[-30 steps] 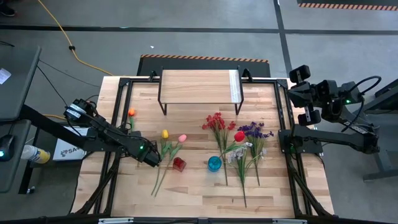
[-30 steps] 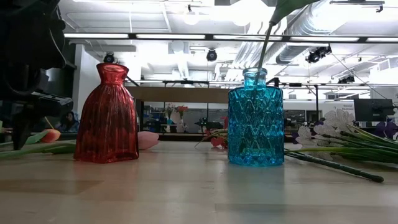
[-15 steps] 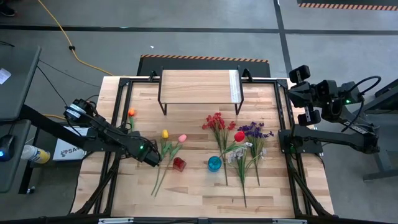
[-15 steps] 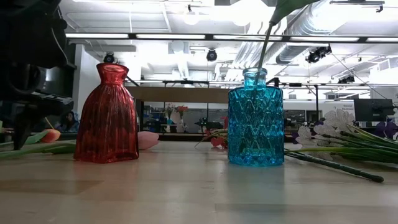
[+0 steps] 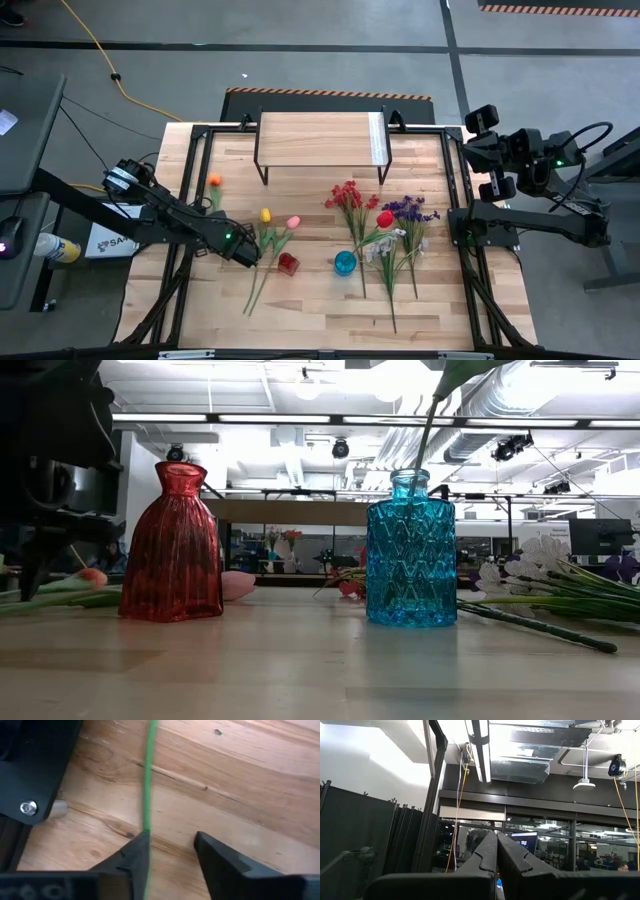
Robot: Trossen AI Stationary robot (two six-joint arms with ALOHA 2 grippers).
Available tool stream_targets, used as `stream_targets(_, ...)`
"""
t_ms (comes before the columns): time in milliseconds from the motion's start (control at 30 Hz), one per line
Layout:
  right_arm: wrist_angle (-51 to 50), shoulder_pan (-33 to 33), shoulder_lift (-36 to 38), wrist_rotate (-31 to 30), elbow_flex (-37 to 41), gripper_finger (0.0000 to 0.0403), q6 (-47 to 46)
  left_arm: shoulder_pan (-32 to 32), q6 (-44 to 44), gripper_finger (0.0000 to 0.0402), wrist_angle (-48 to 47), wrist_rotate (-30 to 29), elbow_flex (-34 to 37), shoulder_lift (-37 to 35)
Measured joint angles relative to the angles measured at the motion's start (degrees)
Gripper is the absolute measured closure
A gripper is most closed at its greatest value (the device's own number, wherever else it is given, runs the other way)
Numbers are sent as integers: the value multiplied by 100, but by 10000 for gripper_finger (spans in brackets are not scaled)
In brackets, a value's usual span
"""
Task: Pick and place flowers into a vace then onto a shelf
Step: Put the orange flower into the blue vase
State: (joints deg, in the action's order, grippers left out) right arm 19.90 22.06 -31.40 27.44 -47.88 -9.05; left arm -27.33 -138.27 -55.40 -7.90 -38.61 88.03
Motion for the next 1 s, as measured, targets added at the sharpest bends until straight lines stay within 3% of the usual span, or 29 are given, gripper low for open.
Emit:
stream_targets(333,-2,1,2,3,0,402,2,0,-119,322,191,-129,2,0)
stream_targets(500,-2,2,2,3,0,402,2,-2,-112,353,133,-149,-83,-11)
stream_targets(700,-7,0,2,1,0,402,4,-11,64,348,-260,-342,-616,-5)
stream_targets(1000,-3,1,2,-10,0,402,6,-9,606,289,-1194,-501,-1196,-11)
